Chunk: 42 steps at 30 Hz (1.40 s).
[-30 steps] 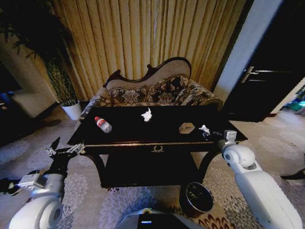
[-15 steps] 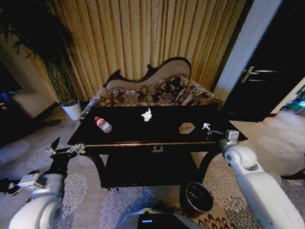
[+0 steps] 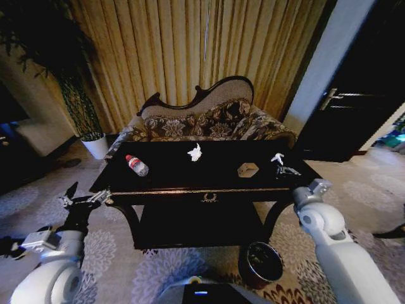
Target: Move to the front of the table and place the trash on the table into the trash bin.
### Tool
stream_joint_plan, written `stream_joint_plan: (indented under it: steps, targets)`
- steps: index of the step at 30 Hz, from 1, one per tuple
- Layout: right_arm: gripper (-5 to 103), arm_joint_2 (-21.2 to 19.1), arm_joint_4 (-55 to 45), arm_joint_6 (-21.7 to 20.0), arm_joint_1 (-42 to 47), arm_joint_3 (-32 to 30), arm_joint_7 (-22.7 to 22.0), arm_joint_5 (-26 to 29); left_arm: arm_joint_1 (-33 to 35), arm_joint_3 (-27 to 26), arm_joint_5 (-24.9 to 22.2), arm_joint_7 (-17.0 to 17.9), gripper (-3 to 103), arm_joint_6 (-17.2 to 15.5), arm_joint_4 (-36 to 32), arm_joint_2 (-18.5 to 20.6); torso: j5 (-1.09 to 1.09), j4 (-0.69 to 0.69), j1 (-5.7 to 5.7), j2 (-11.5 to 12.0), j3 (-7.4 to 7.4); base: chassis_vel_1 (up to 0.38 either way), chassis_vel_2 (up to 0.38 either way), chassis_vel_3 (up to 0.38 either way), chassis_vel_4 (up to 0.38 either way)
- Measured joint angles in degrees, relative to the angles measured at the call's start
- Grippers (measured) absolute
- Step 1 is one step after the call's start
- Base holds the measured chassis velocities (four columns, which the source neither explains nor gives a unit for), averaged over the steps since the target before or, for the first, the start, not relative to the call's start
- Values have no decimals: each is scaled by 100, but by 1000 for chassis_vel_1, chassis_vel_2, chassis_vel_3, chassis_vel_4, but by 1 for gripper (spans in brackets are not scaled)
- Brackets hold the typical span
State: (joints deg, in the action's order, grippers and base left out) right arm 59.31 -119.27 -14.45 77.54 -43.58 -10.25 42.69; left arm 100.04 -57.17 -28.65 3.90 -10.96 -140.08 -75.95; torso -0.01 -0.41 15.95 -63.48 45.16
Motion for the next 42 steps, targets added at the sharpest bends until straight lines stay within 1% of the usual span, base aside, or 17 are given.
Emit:
stream_joint_plan:
  steps: [3,8,12,20,32,42]
  targets:
    - [0,202,-134,173,134,-1,-16,-289,-8,-44,-172,0,100,11,-1,-12,0,0,0,0,0,0,0,0,0]
    - [0,251,-221,287,294,-10,21,-458,-41,-62,-238,-37,100,16,-27,11,1,0,0,0,0,0,0,0,0]
    - [0,210,-320,296,513,-68,202,-547,-56,-62,-261,-126,100,39,-29,27,0,0,0,0,0,0,0,0,0]
    - [0,112,-551,292,733,-56,386,-550,-43,-30,-263,-239,100,48,-40,11,0,0,0,0,0,0,0,0,0]
    - [0,121,-636,219,785,-43,384,-554,-21,-28,-263,-288,100,61,-86,16,0,1,1,0,1,5,-4,-3,5]
    - [0,159,-627,217,832,-55,360,-600,7,-54,-260,-285,100,65,-109,7,0,0,0,0,0,131,-116,-140,128]
